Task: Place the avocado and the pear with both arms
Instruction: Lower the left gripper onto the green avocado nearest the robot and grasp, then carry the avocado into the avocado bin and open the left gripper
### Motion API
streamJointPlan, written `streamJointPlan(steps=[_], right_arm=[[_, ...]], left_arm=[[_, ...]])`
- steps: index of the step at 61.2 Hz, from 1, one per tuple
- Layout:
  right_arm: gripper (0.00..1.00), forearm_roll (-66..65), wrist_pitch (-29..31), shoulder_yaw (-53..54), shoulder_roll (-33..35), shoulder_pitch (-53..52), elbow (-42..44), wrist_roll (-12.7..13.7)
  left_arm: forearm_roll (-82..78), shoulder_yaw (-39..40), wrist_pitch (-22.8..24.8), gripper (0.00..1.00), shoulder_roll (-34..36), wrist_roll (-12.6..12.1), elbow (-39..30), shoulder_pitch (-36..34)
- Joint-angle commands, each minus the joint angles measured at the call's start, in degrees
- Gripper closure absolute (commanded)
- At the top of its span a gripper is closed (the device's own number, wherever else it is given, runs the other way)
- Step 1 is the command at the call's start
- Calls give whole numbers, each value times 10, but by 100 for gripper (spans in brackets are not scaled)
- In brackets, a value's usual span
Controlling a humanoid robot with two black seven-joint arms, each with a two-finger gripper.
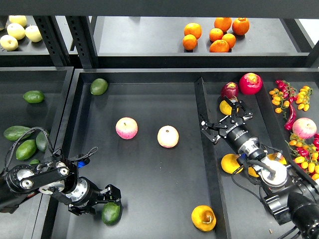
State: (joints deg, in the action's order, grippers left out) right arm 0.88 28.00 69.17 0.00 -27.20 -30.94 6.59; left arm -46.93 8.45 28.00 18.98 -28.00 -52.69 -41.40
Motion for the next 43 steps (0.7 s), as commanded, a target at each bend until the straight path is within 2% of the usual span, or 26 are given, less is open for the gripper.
streamJointPlan(steps=[1,17,43], right_arm=[[1,0,0,0,0,2,0,0],[1,0,0,0,0,7,-2,0],[1,-1,0,0,0,10,-11,0]], left_arm=[[-1,6,0,36,0,0,3,0],[-1,43,0,54,1,0,6,-1],[2,77,0,63,11,0,-3,-8]])
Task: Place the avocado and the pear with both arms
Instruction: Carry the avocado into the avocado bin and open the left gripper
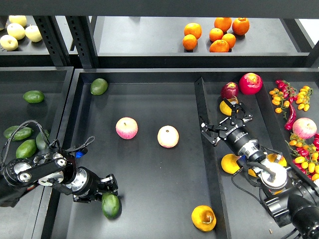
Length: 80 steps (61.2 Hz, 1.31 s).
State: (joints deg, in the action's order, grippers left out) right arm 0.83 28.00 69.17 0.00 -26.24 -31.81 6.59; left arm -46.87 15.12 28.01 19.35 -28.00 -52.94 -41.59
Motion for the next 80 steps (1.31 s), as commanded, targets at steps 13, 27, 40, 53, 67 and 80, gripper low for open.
streamJointPlan(steps=[13,27,40,53,67,80], right_arm=[[1,0,0,-1,0,0,-3,0],[1,0,0,-1,0,0,-4,1],[1,0,0,-3,0,0,-4,4],[1,0,0,-3,0,0,-7,5],[1,-1,0,-3,0,0,-7,6],[1,-1,0,-2,0,0,-6,6]], left_arm=[[14,19,0,63,56,0,-8,-26],[69,32,0,63,134,0,-28,-64],[93,69,0,65,181,0,-32,-64],[126,77,0,75,232,0,-52,-64],[144,98,0,80,270,0,-55,-60],[165,105,0,80,293,0,-37,-53]])
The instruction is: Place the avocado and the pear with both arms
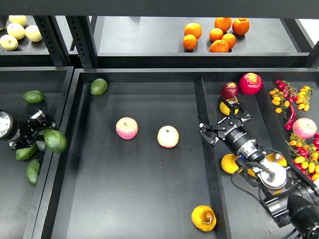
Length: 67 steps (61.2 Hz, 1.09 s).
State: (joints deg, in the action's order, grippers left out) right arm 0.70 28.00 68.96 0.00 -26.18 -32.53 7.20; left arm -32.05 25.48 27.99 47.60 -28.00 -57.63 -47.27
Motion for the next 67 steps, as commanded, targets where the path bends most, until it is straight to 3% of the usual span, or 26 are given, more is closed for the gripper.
streamJointPlan(steps=[1,45,67], right_arm=[[1,0,0,0,0,0,0,0],[1,0,0,1,0,4,0,-1],[1,0,0,1,0,7,0,-1]], left_arm=[[19,2,0,80,13,0,13,6],[44,4,0,79,17,0,122,39],[49,29,0,78,23,0,142,62]])
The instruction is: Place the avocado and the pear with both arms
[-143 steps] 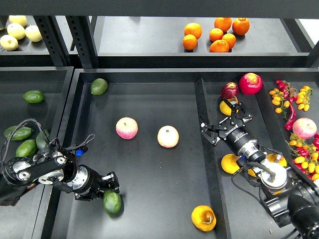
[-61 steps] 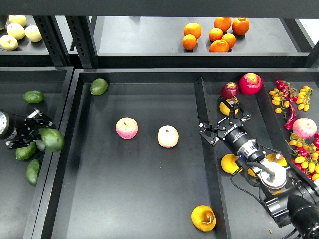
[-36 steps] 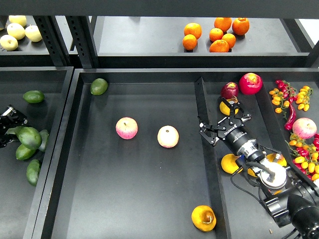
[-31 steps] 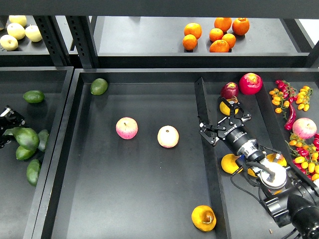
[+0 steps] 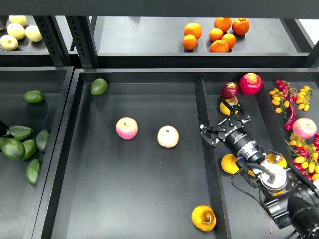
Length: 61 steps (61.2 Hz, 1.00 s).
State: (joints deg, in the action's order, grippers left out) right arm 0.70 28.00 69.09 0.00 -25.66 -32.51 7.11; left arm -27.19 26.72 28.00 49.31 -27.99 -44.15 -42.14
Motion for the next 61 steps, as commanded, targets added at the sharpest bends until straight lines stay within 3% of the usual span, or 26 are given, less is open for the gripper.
streamJointPlan(steps=[1,16,61], right_arm=[[1,0,0,0,0,2,0,0],[1,0,0,0,0,5,0,0],[1,0,0,0,0,7,0,0]], left_arm=[[0,18,0,78,6,0,8,12],[0,53,0,77,9,0,17,51],[9,52,0,74,0,0,110,90]])
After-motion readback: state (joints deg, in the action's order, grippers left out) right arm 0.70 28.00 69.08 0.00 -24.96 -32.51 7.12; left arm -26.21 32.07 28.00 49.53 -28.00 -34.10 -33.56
